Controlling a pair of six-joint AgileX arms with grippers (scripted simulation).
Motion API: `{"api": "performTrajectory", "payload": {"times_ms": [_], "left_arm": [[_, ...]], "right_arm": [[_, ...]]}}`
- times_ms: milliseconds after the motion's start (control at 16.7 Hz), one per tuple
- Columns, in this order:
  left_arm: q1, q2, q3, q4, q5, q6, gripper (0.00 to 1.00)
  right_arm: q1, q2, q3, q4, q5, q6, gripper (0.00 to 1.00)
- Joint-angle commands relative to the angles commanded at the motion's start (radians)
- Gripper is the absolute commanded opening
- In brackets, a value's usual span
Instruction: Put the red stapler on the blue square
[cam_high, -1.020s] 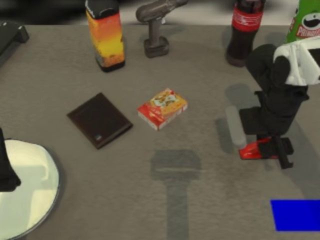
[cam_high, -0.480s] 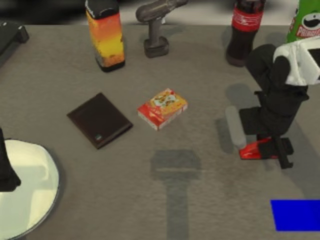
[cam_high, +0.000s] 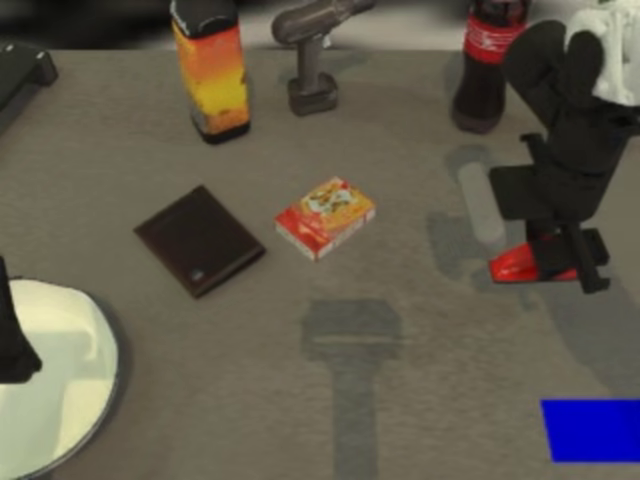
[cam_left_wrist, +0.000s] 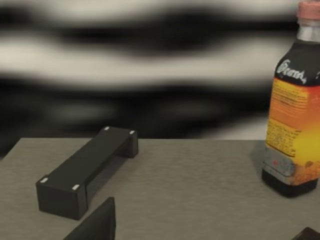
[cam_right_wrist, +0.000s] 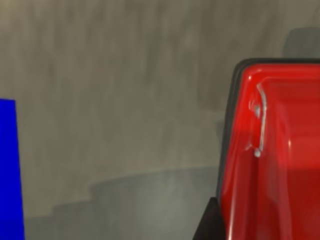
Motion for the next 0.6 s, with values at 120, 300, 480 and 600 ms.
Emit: {"api": "performTrajectory", "payload": {"times_ms": [120,300,480,600], "left_arm": [[0.000,0.000,0.000,0.000,0.000,0.000,1.00],[0.000,0.000,0.000,0.000,0.000,0.000,1.00],[0.000,0.000,0.000,0.000,0.000,0.000,1.00],[0.000,0.000,0.000,0.000,0.000,0.000,1.00]], "right_arm": [[0.001,-0.029,0.043,-0.066,0.000,0.001,0.00],[0.001,-0.045,0.059,-0.089,0.000,0.003,0.00],[-0.003,-0.044,0.054,-0.087,0.000,0.005,0.00],[-0.001,-0.080,0.018,-0.085,0.001,0.010,0.00]]}}
